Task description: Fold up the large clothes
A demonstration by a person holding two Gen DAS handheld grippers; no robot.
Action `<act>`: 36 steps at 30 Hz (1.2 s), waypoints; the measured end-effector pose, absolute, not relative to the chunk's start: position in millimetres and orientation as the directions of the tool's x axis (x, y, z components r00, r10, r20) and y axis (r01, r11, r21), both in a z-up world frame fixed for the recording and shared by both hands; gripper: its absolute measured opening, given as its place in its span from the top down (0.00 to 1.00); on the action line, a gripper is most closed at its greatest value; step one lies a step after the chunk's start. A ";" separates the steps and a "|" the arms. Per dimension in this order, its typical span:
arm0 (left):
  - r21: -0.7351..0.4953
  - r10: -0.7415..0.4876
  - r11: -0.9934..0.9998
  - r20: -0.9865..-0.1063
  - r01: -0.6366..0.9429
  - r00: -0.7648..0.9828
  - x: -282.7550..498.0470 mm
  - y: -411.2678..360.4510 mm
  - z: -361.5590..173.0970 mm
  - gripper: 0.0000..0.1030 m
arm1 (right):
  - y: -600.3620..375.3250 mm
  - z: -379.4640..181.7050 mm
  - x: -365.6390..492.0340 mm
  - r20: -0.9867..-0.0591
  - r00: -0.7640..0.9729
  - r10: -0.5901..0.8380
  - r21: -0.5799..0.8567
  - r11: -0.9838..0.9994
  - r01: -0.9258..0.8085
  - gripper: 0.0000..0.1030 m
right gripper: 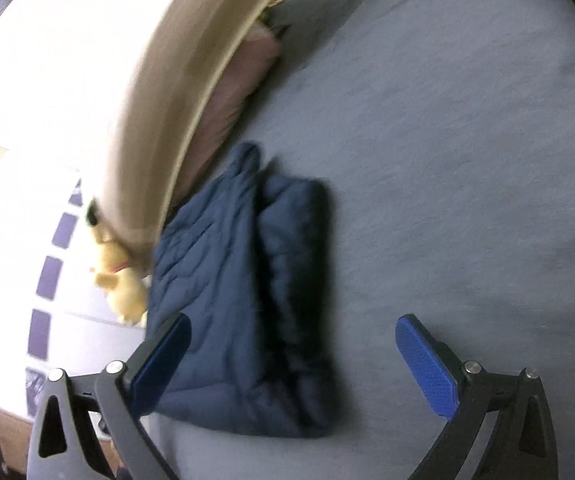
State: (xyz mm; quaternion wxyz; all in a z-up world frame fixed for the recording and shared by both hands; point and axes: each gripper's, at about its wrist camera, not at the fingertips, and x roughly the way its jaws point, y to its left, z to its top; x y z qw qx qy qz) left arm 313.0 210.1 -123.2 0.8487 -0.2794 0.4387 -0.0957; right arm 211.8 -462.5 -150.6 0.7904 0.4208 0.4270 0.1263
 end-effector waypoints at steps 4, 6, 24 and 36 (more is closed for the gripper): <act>-0.604 -0.485 0.797 -0.662 -0.023 0.571 332.5 186.0 -124.3 0.08 | -434.3 -163.7 238.8 -0.559 0.585 0.588 0.782 0.608 0.136 0.00; -0.590 -0.486 0.807 -0.676 -0.012 0.553 342.2 175.8 -127.8 0.08 | -426.1 -169.8 247.6 -0.588 0.561 0.583 0.764 0.629 0.147 0.00; -0.590 -0.556 0.805 -0.714 0.063 0.425 380.4 122.7 -156.0 0.48 | -384.7 -177.1 277.7 -0.687 0.455 0.567 0.675 0.730 0.110 0.27; -0.450 -0.454 0.884 -0.763 0.126 0.460 386.4 84.5 -141.3 0.73 | -353.9 -163.9 296.7 -0.754 0.387 0.531 0.605 0.790 0.095 0.65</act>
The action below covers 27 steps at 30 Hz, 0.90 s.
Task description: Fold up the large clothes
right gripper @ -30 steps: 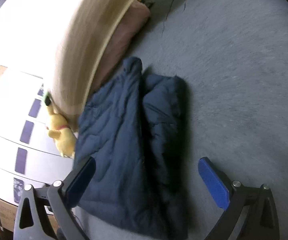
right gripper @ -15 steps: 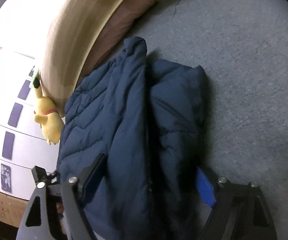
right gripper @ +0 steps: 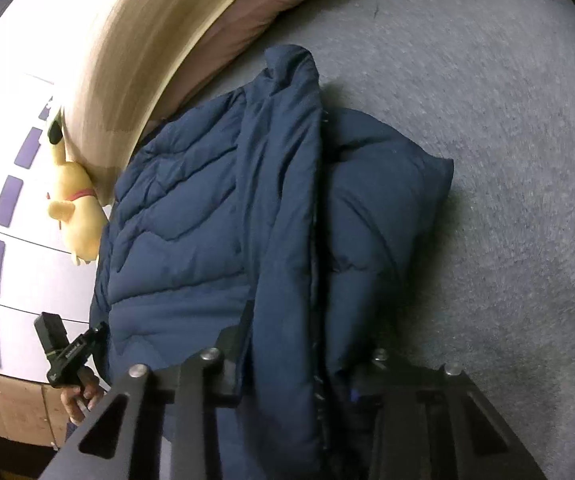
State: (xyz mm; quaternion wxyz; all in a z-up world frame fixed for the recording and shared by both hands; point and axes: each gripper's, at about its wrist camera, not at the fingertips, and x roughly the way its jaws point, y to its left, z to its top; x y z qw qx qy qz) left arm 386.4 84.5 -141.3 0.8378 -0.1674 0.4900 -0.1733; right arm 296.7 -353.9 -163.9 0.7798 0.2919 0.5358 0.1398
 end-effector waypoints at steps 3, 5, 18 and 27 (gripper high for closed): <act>-0.426 -0.437 0.895 -0.771 0.135 0.463 387.1 78.5 -141.3 0.73 | -350.3 -165.2 299.1 -0.755 0.382 0.533 0.604 0.791 0.091 0.65; -0.405 -0.423 0.903 -0.774 0.146 0.470 387.3 72.6 -139.4 0.73 | -348.3 -167.3 300.1 -0.752 0.381 0.538 0.608 0.789 0.086 0.65; -0.372 -0.396 0.916 -0.777 0.149 0.490 376.6 78.4 -137.9 0.72 | -359.1 -166.7 294.5 -0.760 0.375 0.530 0.595 0.800 0.077 0.65; -0.298 -0.339 0.940 -0.796 0.163 0.502 376.3 68.0 -119.9 0.79 | -347.2 -142.7 295.6 -0.787 0.369 0.494 0.548 0.835 0.051 0.74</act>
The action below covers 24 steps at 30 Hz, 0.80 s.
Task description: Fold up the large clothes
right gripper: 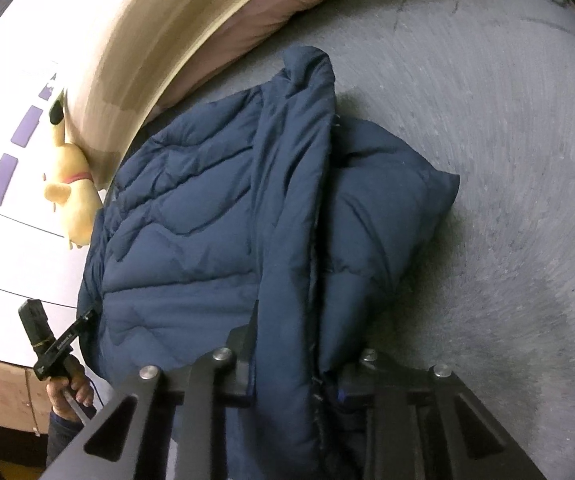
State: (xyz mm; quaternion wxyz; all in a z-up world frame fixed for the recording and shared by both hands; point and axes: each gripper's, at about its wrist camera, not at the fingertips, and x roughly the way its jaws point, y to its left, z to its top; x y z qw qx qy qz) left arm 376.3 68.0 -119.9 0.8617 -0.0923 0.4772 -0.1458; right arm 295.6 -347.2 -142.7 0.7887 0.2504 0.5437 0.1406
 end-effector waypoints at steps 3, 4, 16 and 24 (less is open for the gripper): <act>-0.276 -0.321 0.947 -0.791 0.164 0.521 374.9 66.4 -106.3 0.82 | -344.1 -126.3 294.1 -0.779 0.384 0.496 0.546 0.837 0.026 0.76; -0.257 -0.309 0.951 -0.786 0.171 0.535 373.6 64.8 -96.7 0.82 | -342.6 -115.6 292.9 -0.770 0.393 0.503 0.550 0.835 0.009 0.77; -0.213 -0.295 0.955 -0.661 0.205 0.689 322.4 78.0 23.4 0.85 | -320.0 22.3 247.1 -0.672 0.513 0.535 0.522 0.833 -0.185 0.82; -0.210 -0.325 0.946 -0.581 0.248 0.746 224.1 86.1 52.4 0.85 | -332.7 42.9 158.5 -0.628 0.555 0.545 0.513 0.827 -0.230 0.82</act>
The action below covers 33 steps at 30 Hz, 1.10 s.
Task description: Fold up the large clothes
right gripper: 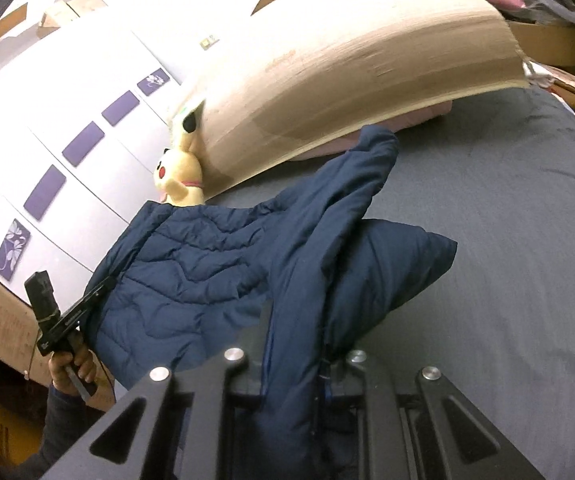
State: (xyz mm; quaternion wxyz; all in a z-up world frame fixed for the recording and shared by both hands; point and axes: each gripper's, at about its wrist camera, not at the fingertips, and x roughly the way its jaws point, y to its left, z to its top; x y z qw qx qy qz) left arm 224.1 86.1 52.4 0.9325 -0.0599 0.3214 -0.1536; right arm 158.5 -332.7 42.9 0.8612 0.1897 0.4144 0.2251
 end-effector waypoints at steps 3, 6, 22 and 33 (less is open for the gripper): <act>-0.238 -0.338 0.940 -0.582 0.243 0.740 196.9 88.6 34.8 0.85 | -336.8 26.8 125.9 -0.626 0.561 0.542 0.512 0.828 -0.228 0.82; -0.262 -0.335 0.940 -0.604 0.216 0.724 176.4 89.4 -1.7 0.85 | -342.6 -10.3 100.8 -0.633 0.560 0.535 0.523 0.828 -0.202 0.82; -0.286 -0.172 0.954 -0.768 -0.089 0.617 118.0 160.1 -111.2 0.30 | -419.1 -150.4 6.4 -0.713 0.591 0.376 0.562 0.811 0.161 0.24; -0.103 -0.007 0.991 -0.667 -0.083 0.745 60.6 116.8 -78.5 0.30 | -321.8 -91.9 -62.6 -0.651 0.741 0.163 0.272 0.962 0.026 0.24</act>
